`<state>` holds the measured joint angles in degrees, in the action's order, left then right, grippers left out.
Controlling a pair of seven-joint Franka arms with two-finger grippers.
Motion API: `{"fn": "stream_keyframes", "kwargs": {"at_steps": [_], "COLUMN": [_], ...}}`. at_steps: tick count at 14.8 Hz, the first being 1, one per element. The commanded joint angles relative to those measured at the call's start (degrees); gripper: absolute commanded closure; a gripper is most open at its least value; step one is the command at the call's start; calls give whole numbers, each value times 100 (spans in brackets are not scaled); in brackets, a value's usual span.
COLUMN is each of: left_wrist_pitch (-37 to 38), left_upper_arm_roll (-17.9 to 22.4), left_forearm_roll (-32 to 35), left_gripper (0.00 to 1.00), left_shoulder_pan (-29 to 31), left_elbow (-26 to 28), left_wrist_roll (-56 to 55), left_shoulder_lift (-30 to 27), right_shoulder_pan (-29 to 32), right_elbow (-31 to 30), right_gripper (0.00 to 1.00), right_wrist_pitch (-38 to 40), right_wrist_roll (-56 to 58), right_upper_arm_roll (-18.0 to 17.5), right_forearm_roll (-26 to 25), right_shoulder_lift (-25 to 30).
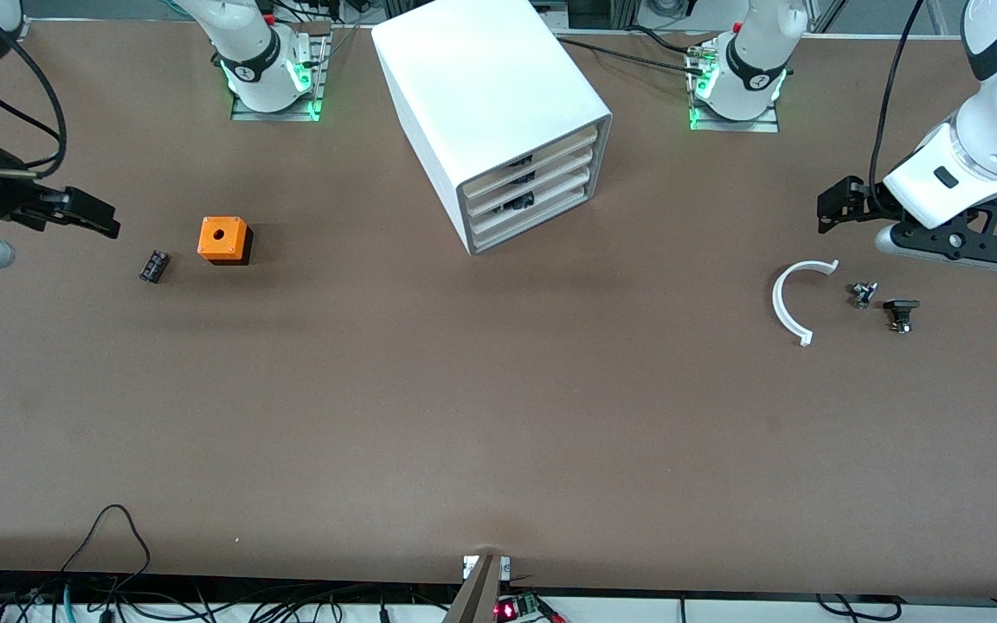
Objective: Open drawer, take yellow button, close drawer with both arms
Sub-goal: 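Move the left gripper toward the cabinet's drawer handle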
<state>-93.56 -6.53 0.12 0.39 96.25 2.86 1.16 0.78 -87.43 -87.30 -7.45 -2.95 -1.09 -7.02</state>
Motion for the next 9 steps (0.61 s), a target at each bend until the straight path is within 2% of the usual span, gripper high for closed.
{"fn": "stream_keyframes", "kwargs": {"at_steps": [1,4,9], "left_wrist_pitch": [40,573,1357], "left_upper_arm_roll": [-24,-77,-165], "left_forearm_roll": [120,-177,-1696], "left_gripper": [0,0,0], "left_shoulder_pan": [-30,-47,-310], "left_elbow": [-62,-71,-54], "left_wrist_roll": [83,162,197], "left_shoulder_lift": [7,147,568], "right_shoulder_pan": [36,36,-122], "right_elbow": [-143,-134,-116], "right_gripper": [1,1,1], "right_wrist_pitch": [-85,-269,-559], "right_wrist_roll": [138,129,15], "right_upper_arm_roll": [-31,-31,-66], "right_forearm_roll": [13,21,21], "right_shoulder_lift": [-176,-413,-528]}}
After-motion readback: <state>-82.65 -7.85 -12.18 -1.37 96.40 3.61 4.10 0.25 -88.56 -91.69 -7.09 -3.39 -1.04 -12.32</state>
